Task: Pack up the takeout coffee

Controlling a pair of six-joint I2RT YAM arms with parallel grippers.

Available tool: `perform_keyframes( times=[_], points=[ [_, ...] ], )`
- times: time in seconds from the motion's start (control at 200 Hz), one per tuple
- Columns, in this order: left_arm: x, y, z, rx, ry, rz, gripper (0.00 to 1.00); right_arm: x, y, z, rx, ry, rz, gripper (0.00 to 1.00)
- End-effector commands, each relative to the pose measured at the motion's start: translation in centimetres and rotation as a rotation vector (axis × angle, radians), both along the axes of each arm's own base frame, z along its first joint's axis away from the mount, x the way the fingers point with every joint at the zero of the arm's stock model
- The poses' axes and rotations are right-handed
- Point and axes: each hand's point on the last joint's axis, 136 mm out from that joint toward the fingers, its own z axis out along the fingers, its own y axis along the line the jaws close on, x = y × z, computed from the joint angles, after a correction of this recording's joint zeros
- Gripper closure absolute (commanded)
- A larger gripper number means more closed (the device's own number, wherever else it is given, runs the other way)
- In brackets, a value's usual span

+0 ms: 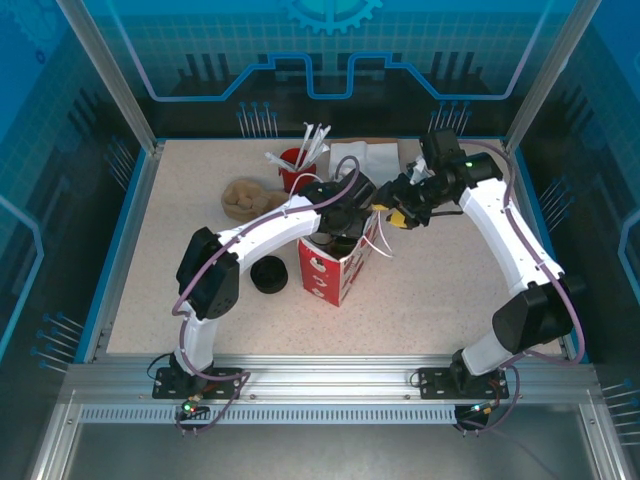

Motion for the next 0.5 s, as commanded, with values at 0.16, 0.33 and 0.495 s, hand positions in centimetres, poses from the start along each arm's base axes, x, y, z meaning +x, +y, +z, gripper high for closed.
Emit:
perform_keyframes(
  times=[0.16, 0.33, 0.495],
  points=[
    [-0.5, -0.8, 1.6, -0.004, -0.014, -0.004, 0.23, -0.2, 0.5, -0.1, 0.001, -0.003, 0.019, 0.62],
    [-0.5, -0.4, 3.1, 0.022, -0.034, 0.004, 0.19, -0.6, 0.1, -0.6, -0.037, 0.013, 0.044, 0.85],
    [-0.9, 0.2, 4.2, 0.070, -0.047, 0.004, 0.14, -0.6, -0.7, -0.3, -0.094, 0.004, 0.064, 0.96]
  ],
)
